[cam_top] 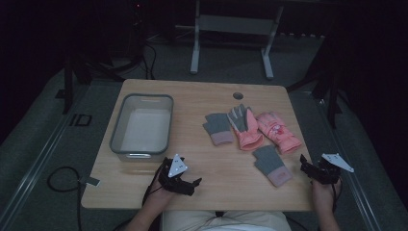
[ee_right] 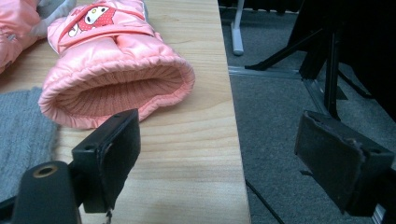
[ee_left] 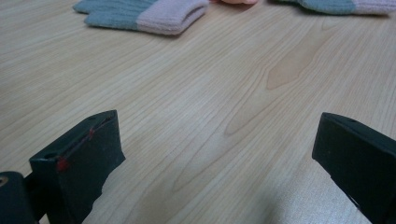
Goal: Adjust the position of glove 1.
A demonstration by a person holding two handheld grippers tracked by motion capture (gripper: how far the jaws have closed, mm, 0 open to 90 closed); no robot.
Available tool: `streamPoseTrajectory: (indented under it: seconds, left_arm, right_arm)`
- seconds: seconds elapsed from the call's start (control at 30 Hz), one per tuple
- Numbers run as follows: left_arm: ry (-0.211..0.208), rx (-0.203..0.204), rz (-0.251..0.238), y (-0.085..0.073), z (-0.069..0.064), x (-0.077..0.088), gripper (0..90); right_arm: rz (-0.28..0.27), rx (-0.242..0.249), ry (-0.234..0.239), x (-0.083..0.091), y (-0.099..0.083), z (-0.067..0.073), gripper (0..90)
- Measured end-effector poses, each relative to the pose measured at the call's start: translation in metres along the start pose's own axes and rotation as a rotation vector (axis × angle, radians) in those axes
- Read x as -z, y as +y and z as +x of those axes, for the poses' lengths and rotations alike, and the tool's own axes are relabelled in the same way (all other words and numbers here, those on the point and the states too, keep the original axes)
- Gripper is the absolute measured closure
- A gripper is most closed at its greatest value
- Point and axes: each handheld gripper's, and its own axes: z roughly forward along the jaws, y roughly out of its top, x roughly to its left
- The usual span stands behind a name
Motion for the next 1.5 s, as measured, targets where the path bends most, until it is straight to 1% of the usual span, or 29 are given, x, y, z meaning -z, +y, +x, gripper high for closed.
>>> streamPoseTrajectory:
  seconds: [0.2,0.23,0.3,0.33,0.47,0.5,0.53,0.57,0.63,0.67,0.73,0.77,0.87,0.9,0.93,0.97,1.1,1.17,1.23,1.27,1.33,1.37,1.4,1.43,1.5]
  left_arm:
    - [0.002,0.006,-0.003,0.000,0.001,0.001,1.2]
    - [0.002,0.005,-0.006,0.000,0.001,0.001,1.2]
    - [0.000,0.004,-0.007,-0.001,0.001,0.001,1.2]
    - [-0.002,0.002,-0.007,-0.001,0.000,0.001,1.2]
    - [-0.004,-0.001,-0.006,0.000,0.000,0.001,1.2]
    - [-0.004,-0.001,-0.006,0.000,0.000,0.001,1.2]
    - [-0.008,0.000,-0.007,0.000,0.001,0.001,1.2]
    - [-0.007,0.001,-0.007,0.000,0.001,0.001,1.2]
    - [-0.004,0.000,-0.007,-0.001,0.000,0.001,1.2]
    - [-0.003,-0.003,-0.008,-0.001,0.000,0.001,1.2]
    - [-0.003,-0.003,-0.008,-0.001,0.000,0.001,1.2]
    - [-0.002,-0.003,-0.011,-0.001,0.000,0.001,1.2]
    - [-0.004,0.002,-0.010,-0.001,0.000,0.001,1.2]
    - [-0.004,0.002,-0.010,-0.001,0.000,0.001,1.2]
    - [-0.006,0.001,-0.009,0.000,0.000,0.001,1.2]
    - [-0.006,0.000,-0.008,0.000,0.001,0.001,1.2]
    - [-0.008,0.005,-0.010,-0.001,0.001,0.001,1.2]
    - [-0.007,0.004,-0.011,-0.001,0.001,0.001,1.2]
    - [-0.007,0.005,-0.010,-0.001,0.001,0.001,1.2]
    - [-0.007,0.005,-0.010,-0.001,0.001,0.001,1.2]
    - [-0.010,-0.002,-0.006,0.000,0.000,0.001,1.2]
    - [-0.009,-0.005,-0.006,0.000,0.000,0.001,1.2]
    - [-0.008,-0.009,-0.004,0.000,-0.001,0.001,1.2]
    - [-0.006,-0.010,-0.002,0.000,-0.001,0.001,1.2]
    - [-0.002,-0.013,-0.002,0.000,-0.002,0.001,1.2]
  right_arm:
    - [0.023,-0.004,0.005,-0.001,0.000,0.001,14.3]
    - [0.037,-0.006,0.012,-0.001,0.002,0.001,14.3]
    - [0.040,-0.014,0.021,0.001,0.006,0.001,14.3]
    - [0.042,-0.011,0.019,0.003,0.009,0.001,14.3]
    - [0.014,-0.026,0.024,0.014,0.025,-0.001,14.3]
    - [0.014,-0.026,0.024,0.014,0.025,-0.001,14.3]
    - [0.009,-0.032,0.024,0.016,0.029,-0.001,14.3]
    - [0.014,-0.030,0.022,0.019,0.037,-0.001,14.3]
    - [0.005,-0.027,0.021,0.022,0.044,0.001,14.3]
    - [0.004,-0.028,0.029,0.024,0.047,0.002,14.3]
    - [0.005,-0.025,0.034,0.025,0.050,0.003,14.3]
    - [0.004,-0.015,0.051,0.026,0.059,0.008,14.2]
    - [0.009,0.001,0.089,0.027,0.070,0.015,13.6]
    - [0.009,0.001,0.089,0.027,0.070,0.015,13.6]
    - [0.002,0.005,0.091,0.027,0.074,0.017,13.4]
    - [-0.004,0.018,0.101,0.027,0.081,0.023,12.9]
    - [-0.019,0.024,0.116,0.026,0.093,0.032,12.7]
    - [-0.019,0.029,0.128,0.025,0.100,0.038,13.7]
    - [-0.009,0.036,0.143,0.024,0.106,0.044,14.3]
    - [-0.010,0.049,0.161,0.022,0.110,0.048,14.3]
    - [-0.003,0.055,0.170,0.021,0.112,0.051,14.3]
    - [0.051,0.066,0.197,0.015,0.119,0.061,14.9]
    - [0.048,0.062,0.215,0.014,0.121,0.064,17.4]
    - [0.054,0.070,0.225,0.013,0.123,0.068,17.9]
    - [0.053,0.083,0.227,0.010,0.126,0.076,17.9]
